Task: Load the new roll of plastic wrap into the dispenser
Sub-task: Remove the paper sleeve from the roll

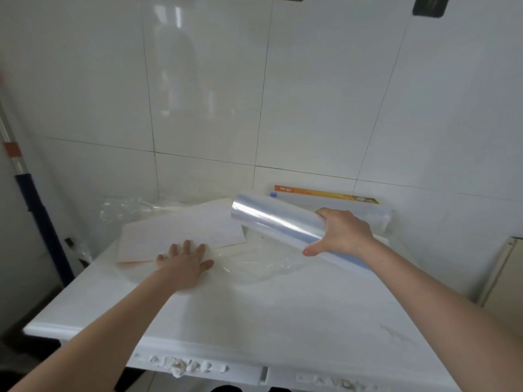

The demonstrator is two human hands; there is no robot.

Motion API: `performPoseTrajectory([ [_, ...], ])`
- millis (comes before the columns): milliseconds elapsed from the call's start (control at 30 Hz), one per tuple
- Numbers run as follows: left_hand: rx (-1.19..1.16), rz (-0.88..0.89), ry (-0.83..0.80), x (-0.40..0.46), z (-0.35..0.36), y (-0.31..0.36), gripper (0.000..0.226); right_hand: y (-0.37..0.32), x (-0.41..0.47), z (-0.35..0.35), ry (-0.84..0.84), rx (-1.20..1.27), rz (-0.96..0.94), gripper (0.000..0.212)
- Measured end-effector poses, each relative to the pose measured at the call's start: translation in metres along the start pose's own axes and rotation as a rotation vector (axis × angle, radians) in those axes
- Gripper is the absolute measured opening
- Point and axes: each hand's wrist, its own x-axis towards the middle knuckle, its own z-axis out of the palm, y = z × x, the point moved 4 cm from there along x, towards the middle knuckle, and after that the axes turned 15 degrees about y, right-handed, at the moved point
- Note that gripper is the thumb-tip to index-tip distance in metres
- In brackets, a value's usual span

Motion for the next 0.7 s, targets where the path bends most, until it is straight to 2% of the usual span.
performPoseTrajectory([
  [133, -0.021, -0.098, 0.058, 0.008, 0.002, -0.017, 0.055, -0.008, 0.006, 0.006, 0.002, 0.001, 0.012, 0.088],
  [333, -0.074, -0.209, 0.073, 0.026, 0.002, -0.004, 0.046, -0.008, 0.015, 0.010, -0.009, 0.008, 0.065, 0.076],
  [700, -0.313, -0.198, 0.312, 0.045, -0.018, 0.003, 0.028, 0.007, 0.028, 0.003, 0.013, 0.024, 0.138, 0.079],
])
